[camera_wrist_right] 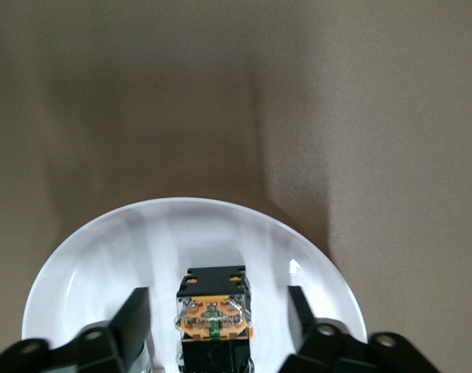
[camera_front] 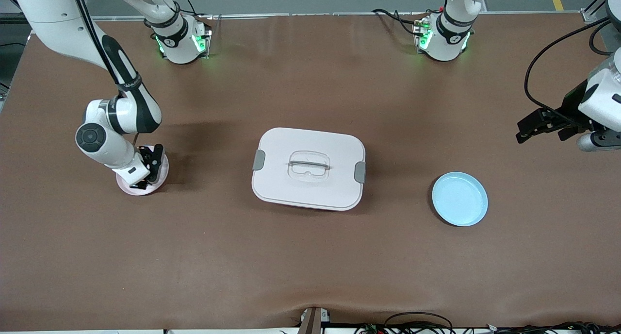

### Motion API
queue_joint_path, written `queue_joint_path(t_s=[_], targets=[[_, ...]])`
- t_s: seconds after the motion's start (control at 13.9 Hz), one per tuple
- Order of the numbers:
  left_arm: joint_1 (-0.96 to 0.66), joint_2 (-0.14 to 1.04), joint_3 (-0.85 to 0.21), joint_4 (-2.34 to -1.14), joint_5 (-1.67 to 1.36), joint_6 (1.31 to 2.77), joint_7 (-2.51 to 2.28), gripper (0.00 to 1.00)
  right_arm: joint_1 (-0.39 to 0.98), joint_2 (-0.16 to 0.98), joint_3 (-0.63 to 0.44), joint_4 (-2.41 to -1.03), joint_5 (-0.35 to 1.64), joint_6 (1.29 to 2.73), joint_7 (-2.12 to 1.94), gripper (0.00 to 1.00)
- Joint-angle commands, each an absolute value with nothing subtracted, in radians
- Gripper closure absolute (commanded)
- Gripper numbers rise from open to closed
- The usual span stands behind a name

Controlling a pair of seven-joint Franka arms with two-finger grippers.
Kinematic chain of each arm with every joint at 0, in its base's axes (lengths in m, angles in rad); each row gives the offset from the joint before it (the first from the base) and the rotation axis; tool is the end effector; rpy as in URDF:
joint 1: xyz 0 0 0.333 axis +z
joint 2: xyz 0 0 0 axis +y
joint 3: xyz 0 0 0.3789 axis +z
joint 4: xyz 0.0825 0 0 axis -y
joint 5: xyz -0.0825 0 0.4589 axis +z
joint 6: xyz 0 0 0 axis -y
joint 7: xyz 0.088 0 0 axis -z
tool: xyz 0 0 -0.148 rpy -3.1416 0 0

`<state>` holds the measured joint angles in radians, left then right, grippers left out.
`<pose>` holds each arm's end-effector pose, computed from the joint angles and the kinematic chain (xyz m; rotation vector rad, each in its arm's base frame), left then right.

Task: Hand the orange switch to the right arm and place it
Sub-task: 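Open the right gripper to release the switch on the plate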

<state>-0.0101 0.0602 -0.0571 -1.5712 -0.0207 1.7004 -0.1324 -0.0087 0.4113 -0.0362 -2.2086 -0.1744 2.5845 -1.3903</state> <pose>0.6645 -0.0465 0.6193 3.1073 0.1047 0.1032 0.6094 -0.0290 0.1398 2.2582 2.0995 -0.1473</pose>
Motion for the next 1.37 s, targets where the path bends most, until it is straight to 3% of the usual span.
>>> queue_joint_path(t_s=[0.0,0.79,1.3], targets=[[-0.014,0.072,-0.054,-1.540,-0.009,1.674,-0.140,0.00,-0.023,0.408,-0.023,-2.197,-0.193,2.577,-1.377,0.00],[-0.012,0.074,-0.054,-1.540,-0.009,1.675,-0.133,0.00,-0.002,0.270,-0.015,-2.134,-0.167,2.206,-0.940,0.00],[-0.014,0.074,-0.054,-1.540,-0.009,1.675,-0.133,0.00,0.063,0.184,-0.015,-1.973,-0.135,1.875,-0.511,0.00]])
